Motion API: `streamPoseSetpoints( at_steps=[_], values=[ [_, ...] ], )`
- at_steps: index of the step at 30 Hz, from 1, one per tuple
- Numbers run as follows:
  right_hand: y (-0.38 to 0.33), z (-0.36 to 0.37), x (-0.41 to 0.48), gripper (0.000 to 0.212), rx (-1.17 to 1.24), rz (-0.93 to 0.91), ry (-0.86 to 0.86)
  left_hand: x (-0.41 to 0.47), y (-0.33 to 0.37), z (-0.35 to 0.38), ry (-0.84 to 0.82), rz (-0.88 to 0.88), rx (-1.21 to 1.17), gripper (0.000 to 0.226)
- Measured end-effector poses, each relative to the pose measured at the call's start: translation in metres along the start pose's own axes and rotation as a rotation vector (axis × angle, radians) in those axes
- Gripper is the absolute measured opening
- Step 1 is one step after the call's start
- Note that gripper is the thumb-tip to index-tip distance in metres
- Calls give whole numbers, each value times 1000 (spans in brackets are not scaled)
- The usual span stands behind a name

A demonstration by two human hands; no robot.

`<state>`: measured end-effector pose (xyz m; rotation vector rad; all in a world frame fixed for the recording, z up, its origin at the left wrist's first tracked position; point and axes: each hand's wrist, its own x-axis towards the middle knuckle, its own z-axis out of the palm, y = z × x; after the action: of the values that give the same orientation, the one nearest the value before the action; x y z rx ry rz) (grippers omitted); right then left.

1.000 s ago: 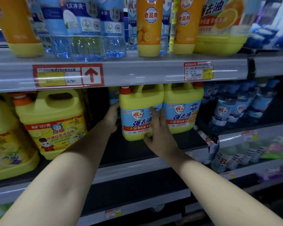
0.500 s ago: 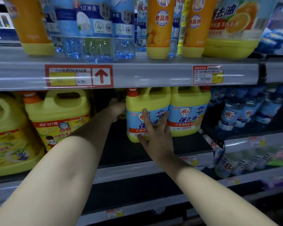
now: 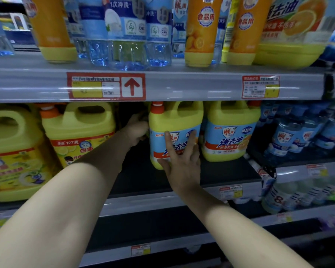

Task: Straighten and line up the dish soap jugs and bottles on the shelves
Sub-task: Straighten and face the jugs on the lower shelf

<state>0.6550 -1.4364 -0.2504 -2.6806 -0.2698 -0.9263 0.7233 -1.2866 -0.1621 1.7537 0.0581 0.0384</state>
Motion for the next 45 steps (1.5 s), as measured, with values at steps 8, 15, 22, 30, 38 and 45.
streamPoseSetpoints(
  at_steps=[8,15,22,30,38,45],
  values=[
    [-21,14,3,86,-45,28,51,0,-9,-9,94,-18,-173,33],
    [-30,21,7,87,-28,39,66,-23,-7,23,100,-118,-504,71],
    [-20,8,7,84,-39,-74,57,-23,-5,23,192,-98,-449,59],
    [-9,-37,26,38,141,-385,44,-66,-12,11,217,-167,-23,27],
    [-59,-70,38,19,203,-752,-285,-157,-18,-44,188,76,772,14],
    [-127,-63,14,25,214,-853,-422,-201,-40,-129,295,-36,1129,28]
  ],
)
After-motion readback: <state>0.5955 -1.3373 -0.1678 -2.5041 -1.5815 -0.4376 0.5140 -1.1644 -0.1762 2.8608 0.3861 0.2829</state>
